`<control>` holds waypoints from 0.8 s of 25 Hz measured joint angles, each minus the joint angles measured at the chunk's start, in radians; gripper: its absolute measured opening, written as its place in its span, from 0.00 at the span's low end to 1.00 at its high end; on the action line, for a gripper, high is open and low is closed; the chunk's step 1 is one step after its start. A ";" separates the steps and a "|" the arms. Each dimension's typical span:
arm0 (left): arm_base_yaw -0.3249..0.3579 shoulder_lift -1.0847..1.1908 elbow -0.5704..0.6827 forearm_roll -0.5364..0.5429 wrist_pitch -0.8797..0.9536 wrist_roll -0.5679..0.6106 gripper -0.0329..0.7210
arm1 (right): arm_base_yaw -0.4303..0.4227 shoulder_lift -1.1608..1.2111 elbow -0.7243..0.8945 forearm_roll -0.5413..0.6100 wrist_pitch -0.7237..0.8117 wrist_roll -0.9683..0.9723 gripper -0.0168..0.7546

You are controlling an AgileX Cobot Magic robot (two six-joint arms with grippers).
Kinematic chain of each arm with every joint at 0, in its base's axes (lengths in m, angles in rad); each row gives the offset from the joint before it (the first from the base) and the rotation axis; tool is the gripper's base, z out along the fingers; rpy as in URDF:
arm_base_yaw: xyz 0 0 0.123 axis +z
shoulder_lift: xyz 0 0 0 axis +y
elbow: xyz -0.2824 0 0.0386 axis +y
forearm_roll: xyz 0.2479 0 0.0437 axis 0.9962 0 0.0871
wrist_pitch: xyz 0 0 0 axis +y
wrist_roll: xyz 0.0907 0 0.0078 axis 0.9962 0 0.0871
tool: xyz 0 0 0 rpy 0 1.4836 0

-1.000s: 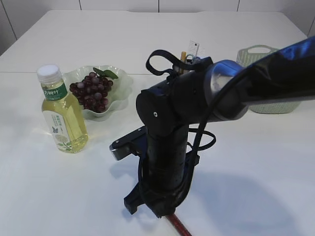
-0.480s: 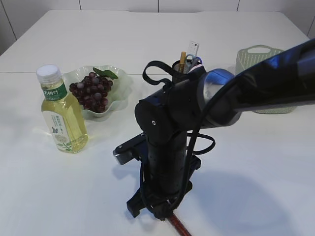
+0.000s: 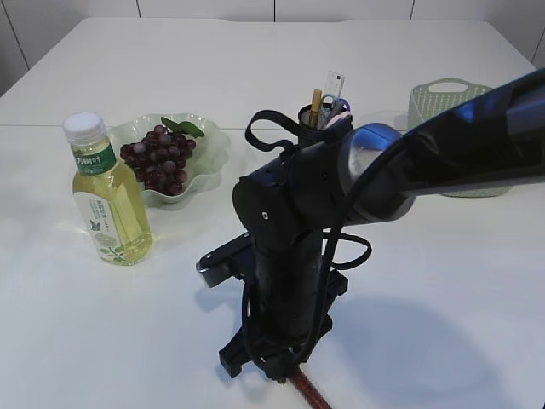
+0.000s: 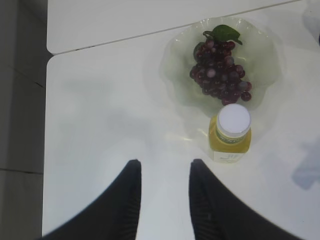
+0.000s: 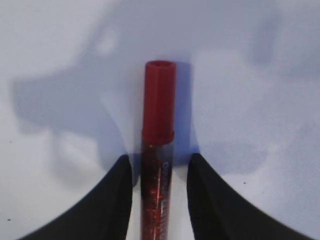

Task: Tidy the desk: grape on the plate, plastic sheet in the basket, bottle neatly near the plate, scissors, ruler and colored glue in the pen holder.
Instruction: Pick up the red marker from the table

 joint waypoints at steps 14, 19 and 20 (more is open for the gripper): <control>0.000 -0.012 0.000 0.017 0.001 0.000 0.36 | 0.000 0.004 -0.012 -0.006 -0.011 0.016 0.14; 0.000 -0.012 0.000 0.019 0.001 0.000 0.36 | 0.000 -0.014 -0.018 -0.014 0.009 0.026 0.14; 0.000 -0.012 0.000 0.019 0.001 0.000 0.36 | 0.000 -0.031 -0.018 -0.018 0.003 0.031 0.14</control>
